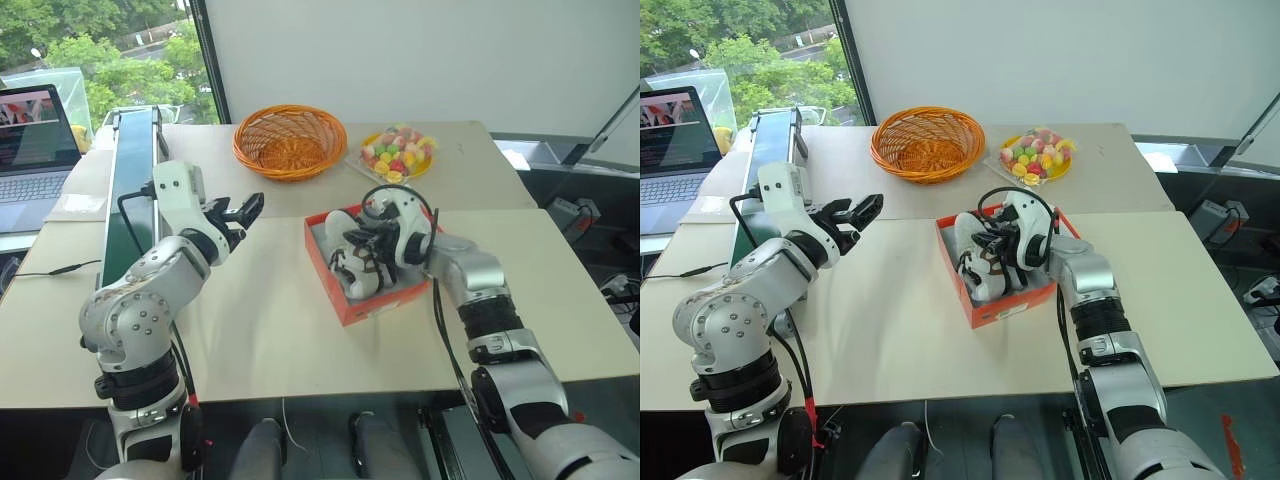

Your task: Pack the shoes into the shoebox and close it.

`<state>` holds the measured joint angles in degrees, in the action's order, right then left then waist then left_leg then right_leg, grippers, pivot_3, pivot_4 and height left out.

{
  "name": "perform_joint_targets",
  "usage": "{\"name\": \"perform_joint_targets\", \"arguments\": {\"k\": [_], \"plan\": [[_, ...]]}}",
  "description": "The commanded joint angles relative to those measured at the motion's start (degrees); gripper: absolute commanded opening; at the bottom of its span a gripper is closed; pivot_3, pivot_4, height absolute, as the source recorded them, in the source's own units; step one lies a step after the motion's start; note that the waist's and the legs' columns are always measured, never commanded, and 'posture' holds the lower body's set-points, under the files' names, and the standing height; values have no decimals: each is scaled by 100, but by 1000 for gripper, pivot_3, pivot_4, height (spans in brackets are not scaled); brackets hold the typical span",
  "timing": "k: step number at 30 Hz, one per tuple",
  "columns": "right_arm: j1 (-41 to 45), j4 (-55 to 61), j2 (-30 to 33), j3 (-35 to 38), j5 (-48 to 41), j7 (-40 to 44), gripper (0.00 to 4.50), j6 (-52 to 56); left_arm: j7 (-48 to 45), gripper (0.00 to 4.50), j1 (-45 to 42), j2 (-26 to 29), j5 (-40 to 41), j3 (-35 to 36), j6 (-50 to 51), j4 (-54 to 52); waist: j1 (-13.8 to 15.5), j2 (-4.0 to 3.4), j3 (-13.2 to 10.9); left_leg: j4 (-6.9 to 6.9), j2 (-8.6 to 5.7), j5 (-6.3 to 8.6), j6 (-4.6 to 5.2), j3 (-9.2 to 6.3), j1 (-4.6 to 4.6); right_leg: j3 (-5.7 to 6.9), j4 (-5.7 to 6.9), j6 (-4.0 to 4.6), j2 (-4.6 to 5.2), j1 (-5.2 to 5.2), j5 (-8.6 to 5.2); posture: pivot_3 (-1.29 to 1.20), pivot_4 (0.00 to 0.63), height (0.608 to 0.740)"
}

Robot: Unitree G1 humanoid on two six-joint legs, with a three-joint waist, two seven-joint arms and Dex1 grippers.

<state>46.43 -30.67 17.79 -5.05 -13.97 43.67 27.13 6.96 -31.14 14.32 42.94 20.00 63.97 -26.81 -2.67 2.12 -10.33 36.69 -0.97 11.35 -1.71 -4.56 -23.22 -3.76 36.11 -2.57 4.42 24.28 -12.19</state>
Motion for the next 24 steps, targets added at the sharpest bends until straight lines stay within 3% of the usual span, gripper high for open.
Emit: {"name": "perform_joint_targets", "arguments": {"k": [1, 9, 11, 13, 20, 24], "plan": [[256, -411, -33, -170, 386, 60, 368, -720, 49, 3546, -134, -4, 60, -8, -35, -261, 0, 0, 0, 0, 0, 0, 0, 0, 1, 0, 0, 0, 0, 0, 0, 0, 150, 740], [609, -1431, -52, -1260, 2101, -891, 368, -2014, 82, 3546, -130, 97, -12, -109, -38, -414, 2, 2, 1, 1, 0, -2, -3, 0, 12, -2, 3, 0, 0, -10, 0, 0, 150, 740], [543, -1335, -126, -1437, 2280, -869, 1342, -2174, 77, 3546, -134, 127, -24, -137, -31, -438, 5, 6, 4, 2, 0, -2, -4, 0, 14, -1, 2, 0, 0, -16, 0, 0, 150, 740], [429, -1084, -161, -1629, 2449, -747, 1781, -2239, 48, 3546, -143, 180, -41, -174, -50, -430, 2, 7, 4, 3, -1, -2, -4, 0, 19, -2, 1, 0, 0, -21, 0, 0, 150, 740], [125, 323, -54, -1383, 2169, -138, 4341, -1536, -257, 3546, -206, 432, -72, -431, -59, -265, -3, 6, 4, 2, 0, -1, -4, -1, 13, -2, 2, 0, 0, -12, 0, 0, 150, 740], [118, 1488, 269, -1058, 2017, 64, 4486, -930, -693, 3546, -81, 806, -91, -619, -73, -264, -8, 5, 3, 2, 0, -2, -4, -2, 10, -2, 5, 0, -1, -6, 0, 0, 150, 740]]}}
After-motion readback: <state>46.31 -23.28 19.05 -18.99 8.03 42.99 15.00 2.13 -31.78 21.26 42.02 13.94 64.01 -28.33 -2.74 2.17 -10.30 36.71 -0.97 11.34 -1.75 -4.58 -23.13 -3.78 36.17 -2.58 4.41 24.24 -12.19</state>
